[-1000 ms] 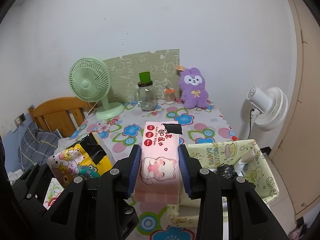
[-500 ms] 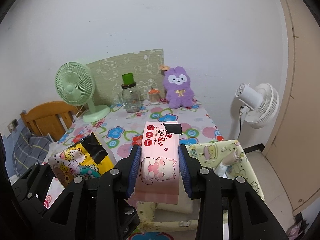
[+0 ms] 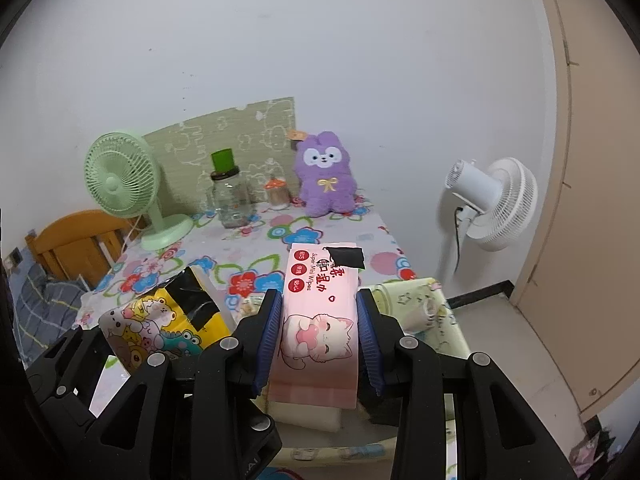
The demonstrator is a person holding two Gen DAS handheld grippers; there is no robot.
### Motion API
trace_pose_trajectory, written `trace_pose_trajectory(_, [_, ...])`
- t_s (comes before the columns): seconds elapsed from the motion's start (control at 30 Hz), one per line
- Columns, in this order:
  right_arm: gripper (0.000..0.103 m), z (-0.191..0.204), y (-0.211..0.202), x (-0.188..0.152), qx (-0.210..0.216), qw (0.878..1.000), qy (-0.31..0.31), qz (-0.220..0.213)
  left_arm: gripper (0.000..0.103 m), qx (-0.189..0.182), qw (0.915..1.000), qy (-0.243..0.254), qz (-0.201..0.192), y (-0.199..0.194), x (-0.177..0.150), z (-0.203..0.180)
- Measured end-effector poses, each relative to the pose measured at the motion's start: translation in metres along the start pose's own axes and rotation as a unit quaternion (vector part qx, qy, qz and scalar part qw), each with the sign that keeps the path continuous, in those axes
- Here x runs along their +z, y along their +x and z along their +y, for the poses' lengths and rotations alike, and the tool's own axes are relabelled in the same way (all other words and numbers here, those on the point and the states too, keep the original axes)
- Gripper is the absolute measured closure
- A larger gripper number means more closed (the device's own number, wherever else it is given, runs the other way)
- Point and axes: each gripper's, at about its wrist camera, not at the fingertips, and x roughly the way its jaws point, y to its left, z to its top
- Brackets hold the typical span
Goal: Organize soft objects
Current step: 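Lift both packs and carry them over the patterned box, then lower both packs into the box and open both tools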
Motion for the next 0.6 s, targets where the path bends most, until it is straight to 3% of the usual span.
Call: trace_pose_trajectory(0.6, [0.062,-0.04,0.007,-0.006,-0.028,0.999,0.025,0.009,0.026,-0.037,0.9988,0.025,0.021,0.023,-0.001,-0.036])
